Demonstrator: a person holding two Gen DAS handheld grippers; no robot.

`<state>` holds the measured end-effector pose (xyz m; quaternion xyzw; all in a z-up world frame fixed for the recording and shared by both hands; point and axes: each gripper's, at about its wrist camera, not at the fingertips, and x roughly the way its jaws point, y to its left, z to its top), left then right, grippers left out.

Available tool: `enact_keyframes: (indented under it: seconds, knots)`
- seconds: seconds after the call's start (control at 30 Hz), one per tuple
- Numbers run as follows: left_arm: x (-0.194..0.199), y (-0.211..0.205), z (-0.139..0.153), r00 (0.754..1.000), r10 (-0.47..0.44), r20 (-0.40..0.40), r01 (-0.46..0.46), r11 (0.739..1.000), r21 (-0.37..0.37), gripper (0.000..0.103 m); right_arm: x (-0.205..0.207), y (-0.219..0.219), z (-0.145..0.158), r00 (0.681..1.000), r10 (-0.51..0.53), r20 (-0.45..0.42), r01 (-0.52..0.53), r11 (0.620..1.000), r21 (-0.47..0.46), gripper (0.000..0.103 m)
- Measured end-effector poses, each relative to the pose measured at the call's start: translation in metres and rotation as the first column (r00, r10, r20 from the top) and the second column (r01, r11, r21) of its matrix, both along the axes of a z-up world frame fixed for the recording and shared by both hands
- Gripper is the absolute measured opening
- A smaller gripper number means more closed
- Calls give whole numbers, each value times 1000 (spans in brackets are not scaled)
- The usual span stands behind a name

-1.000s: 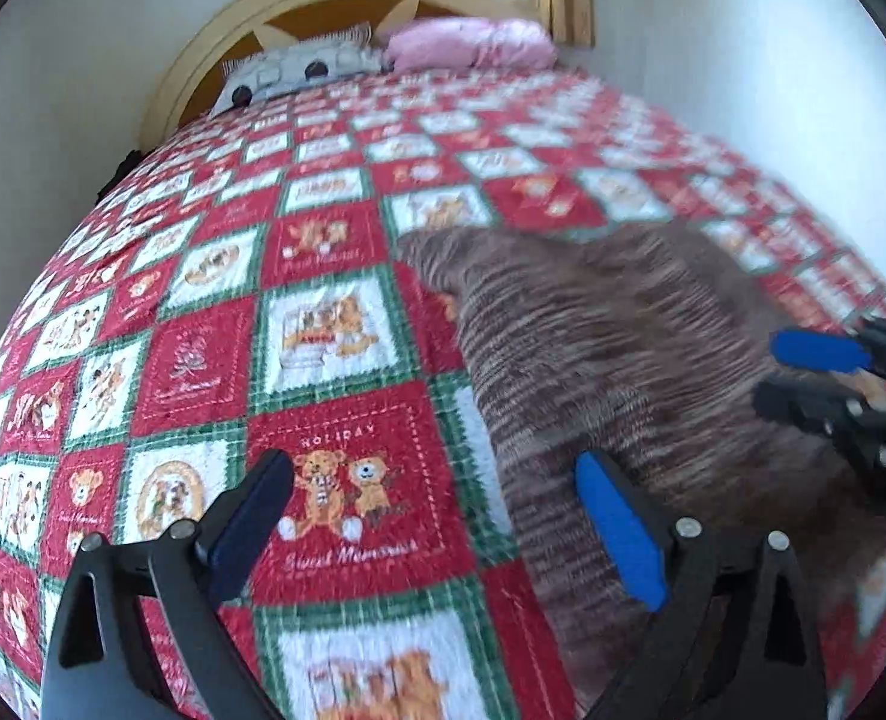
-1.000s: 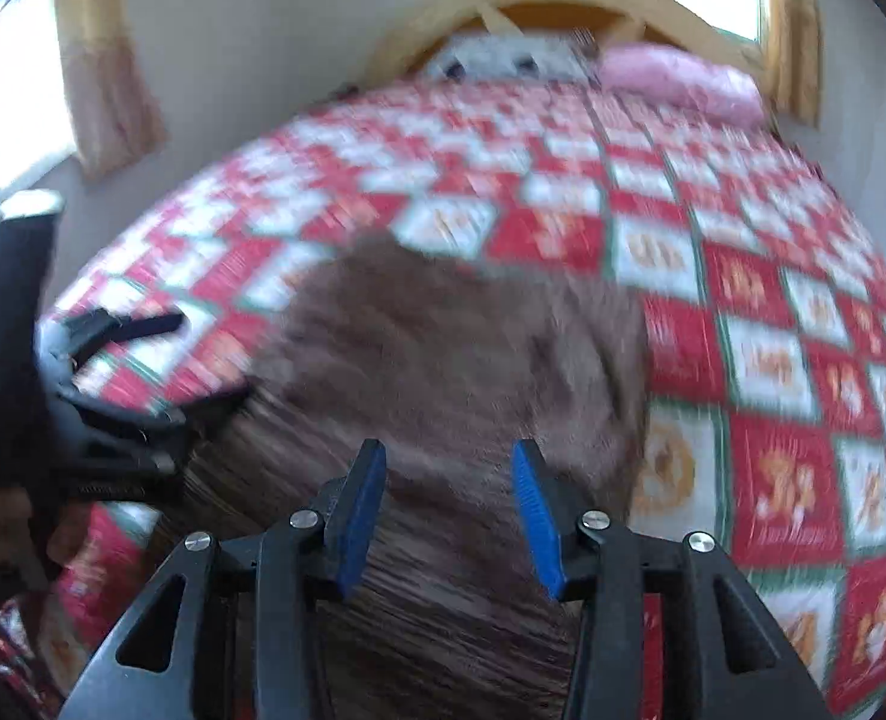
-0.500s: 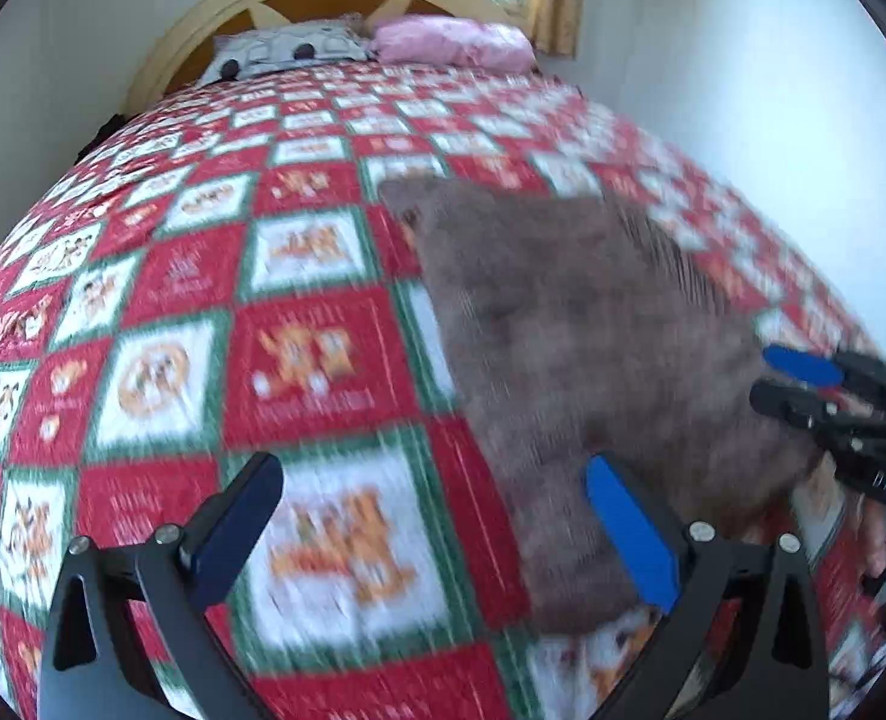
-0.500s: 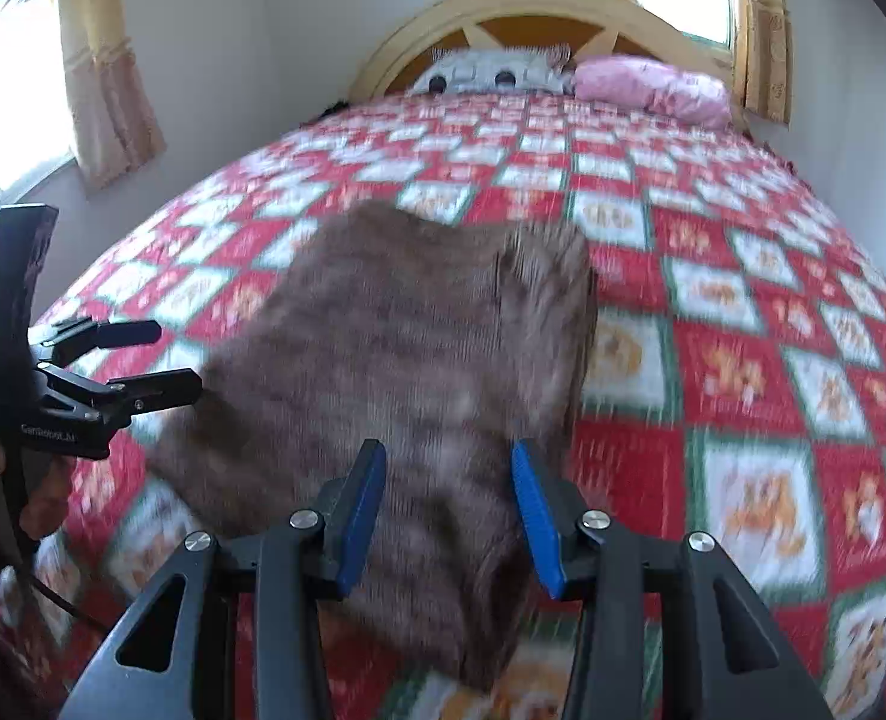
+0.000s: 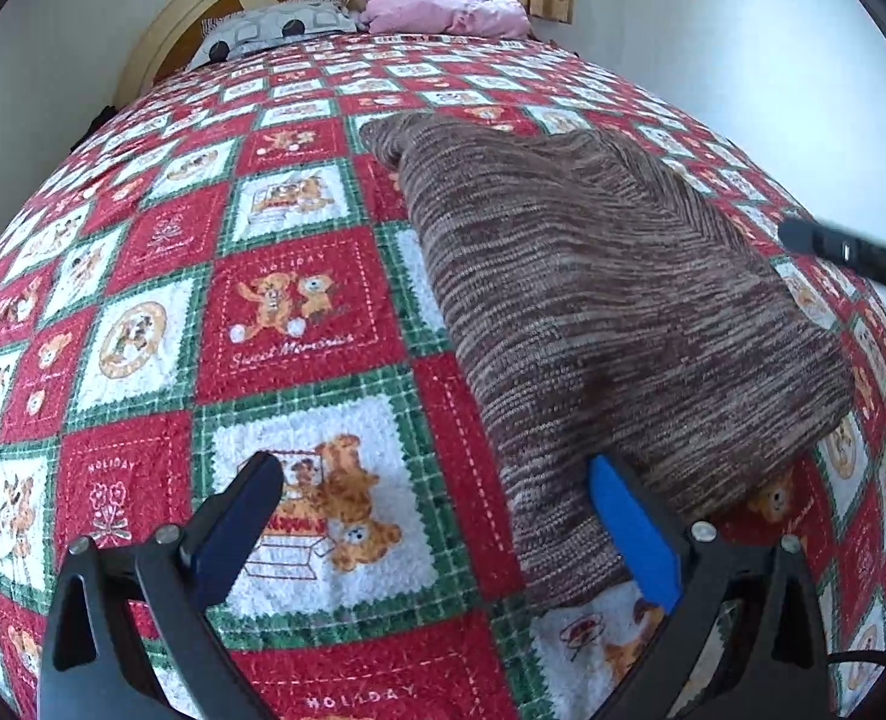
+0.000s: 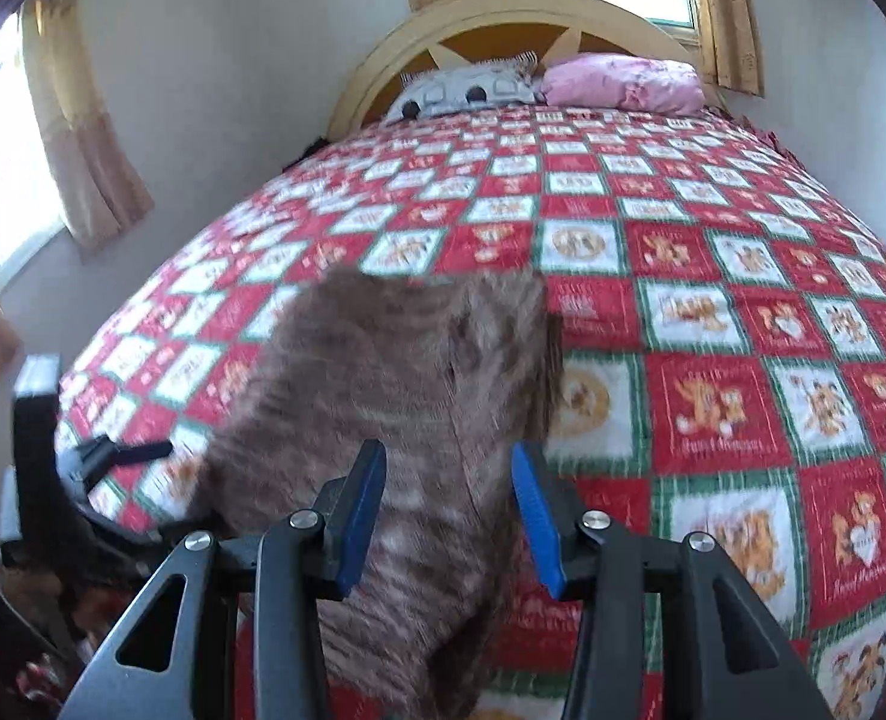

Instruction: Fold small clothes

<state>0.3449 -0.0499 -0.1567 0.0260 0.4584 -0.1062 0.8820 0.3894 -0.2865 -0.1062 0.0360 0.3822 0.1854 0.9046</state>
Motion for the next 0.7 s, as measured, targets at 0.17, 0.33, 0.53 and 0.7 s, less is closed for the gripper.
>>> enact_keyframes:
  seconds: [0.17, 0.33, 0.53, 0.7]
  knots:
    - [4, 1, -3, 1000, -8, -15, 8, 1000, -19, 103, 11, 44, -7, 993, 113, -36, -115, 991, -68, 46]
    - [7, 1, -4, 999, -14, -30, 13, 999, -33, 103, 21, 61, -42, 985, 109, -131, -127, 982, -142, 46]
    - [10, 0, 4, 999, -34, -32, 33, 999, -14, 103, 22, 50, -42, 980, 134, -145, -149, 984, -98, 46]
    - [16, 4, 15, 1000, -15, -5, 15, 1000, -28, 103, 15, 50, -47, 985, 136, -107, -148, 983, -111, 46]
